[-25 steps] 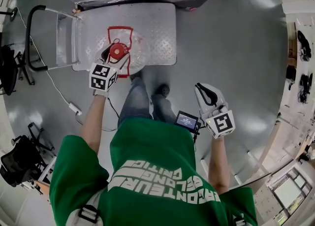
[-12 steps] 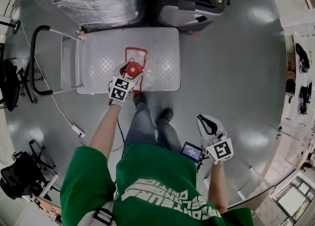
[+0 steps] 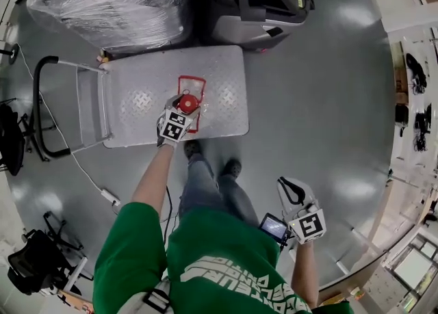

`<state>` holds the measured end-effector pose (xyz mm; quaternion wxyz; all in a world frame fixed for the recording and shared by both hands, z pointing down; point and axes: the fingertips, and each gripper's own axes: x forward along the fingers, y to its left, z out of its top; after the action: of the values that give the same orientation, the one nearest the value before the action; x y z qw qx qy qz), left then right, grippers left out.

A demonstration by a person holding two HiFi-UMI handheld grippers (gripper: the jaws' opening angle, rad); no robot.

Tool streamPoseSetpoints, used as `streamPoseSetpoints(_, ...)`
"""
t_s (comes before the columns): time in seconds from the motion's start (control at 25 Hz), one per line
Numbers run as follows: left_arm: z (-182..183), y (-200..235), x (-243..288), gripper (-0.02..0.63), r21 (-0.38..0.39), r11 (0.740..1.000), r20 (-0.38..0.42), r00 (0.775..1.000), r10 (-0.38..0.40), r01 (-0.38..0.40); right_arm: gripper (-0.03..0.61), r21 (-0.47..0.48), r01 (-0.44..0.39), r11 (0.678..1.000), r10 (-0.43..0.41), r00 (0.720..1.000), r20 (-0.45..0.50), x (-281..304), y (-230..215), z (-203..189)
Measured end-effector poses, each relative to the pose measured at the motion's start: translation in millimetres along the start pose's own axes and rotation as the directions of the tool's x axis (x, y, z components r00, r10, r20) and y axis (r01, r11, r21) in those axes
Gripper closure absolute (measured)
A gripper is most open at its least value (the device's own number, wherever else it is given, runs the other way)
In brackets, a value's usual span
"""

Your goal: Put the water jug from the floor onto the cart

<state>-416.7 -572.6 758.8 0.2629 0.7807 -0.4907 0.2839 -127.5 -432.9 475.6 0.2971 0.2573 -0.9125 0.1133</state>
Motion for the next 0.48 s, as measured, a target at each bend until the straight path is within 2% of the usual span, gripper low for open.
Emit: streamPoseSetpoints(0.48, -26.2, 7.6, 52.0, 0.27, 0.015, 0.999, -0.075, 0.997, -0.03, 0.031, 0.561, 0.033, 0.079, 0.996, -0.076, 0.992, -0.097, -4.9, -6.6, -17.5)
